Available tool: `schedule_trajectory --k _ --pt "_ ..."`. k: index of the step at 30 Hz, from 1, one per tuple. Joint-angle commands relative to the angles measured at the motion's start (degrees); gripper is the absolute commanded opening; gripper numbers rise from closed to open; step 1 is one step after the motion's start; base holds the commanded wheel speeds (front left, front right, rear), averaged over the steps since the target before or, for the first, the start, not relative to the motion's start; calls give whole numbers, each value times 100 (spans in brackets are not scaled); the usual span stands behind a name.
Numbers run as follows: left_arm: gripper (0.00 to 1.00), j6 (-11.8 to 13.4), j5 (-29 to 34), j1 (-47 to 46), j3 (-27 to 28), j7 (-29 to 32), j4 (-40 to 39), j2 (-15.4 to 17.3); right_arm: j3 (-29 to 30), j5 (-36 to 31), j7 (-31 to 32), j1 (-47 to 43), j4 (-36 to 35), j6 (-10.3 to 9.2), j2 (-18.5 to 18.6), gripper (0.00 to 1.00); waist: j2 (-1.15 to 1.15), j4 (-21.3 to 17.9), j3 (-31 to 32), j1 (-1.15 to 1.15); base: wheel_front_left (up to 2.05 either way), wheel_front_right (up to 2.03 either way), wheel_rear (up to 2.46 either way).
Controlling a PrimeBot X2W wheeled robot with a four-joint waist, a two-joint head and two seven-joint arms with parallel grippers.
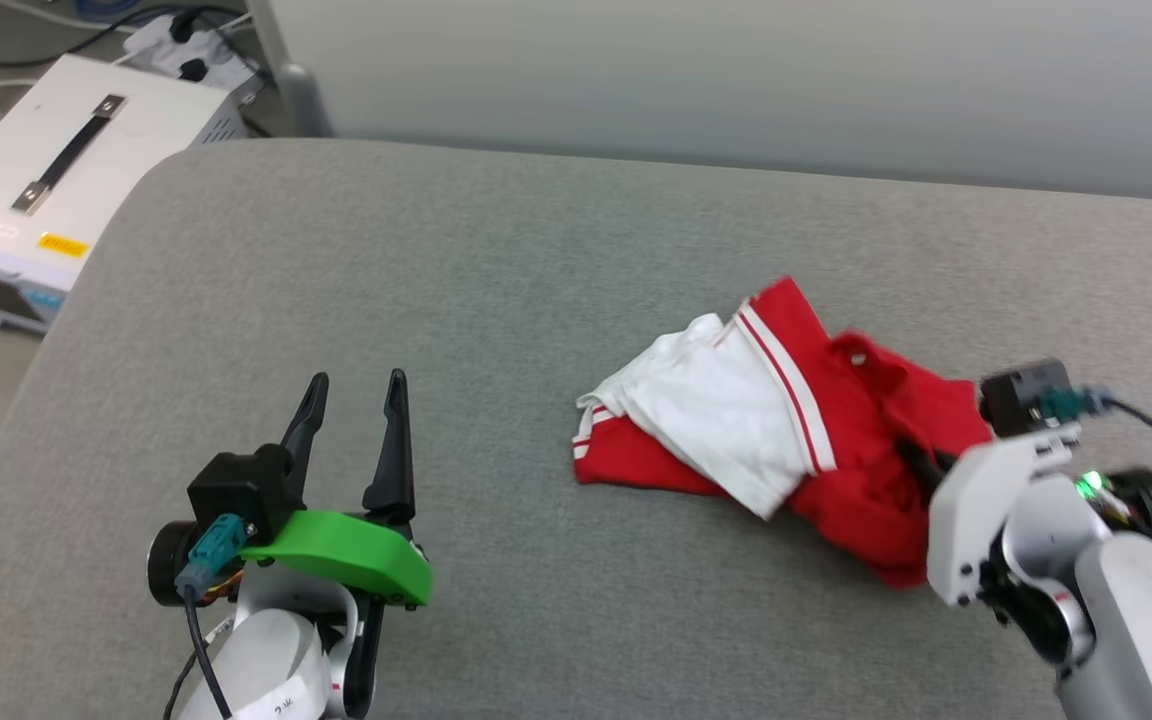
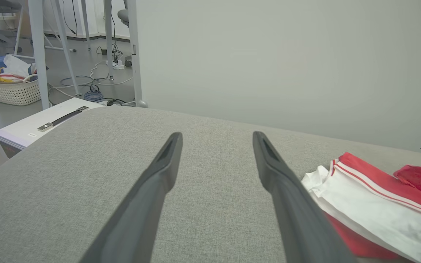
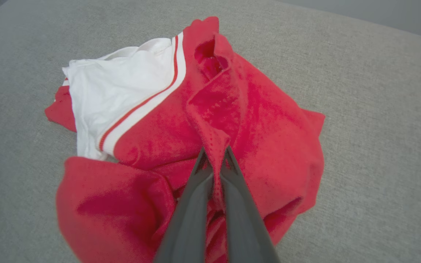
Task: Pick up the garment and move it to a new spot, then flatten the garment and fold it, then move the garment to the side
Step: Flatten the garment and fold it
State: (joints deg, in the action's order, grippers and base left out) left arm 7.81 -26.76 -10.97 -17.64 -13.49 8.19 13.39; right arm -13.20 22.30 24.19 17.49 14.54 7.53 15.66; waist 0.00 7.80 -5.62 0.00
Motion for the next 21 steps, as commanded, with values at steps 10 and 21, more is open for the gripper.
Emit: schedule_trajectory --k 10,21 --pt "100 108 -6 263 27 204 -172 187 1390 62 364 -2293 -1148 -4 -977 0 0 -520 270 0 0 0 0" --pt "100 134 -69 426 -77 316 -193 201 1533 390 -711 -2769 -1673 -4 -1273 100 0 -472 402 0 0 0 0"
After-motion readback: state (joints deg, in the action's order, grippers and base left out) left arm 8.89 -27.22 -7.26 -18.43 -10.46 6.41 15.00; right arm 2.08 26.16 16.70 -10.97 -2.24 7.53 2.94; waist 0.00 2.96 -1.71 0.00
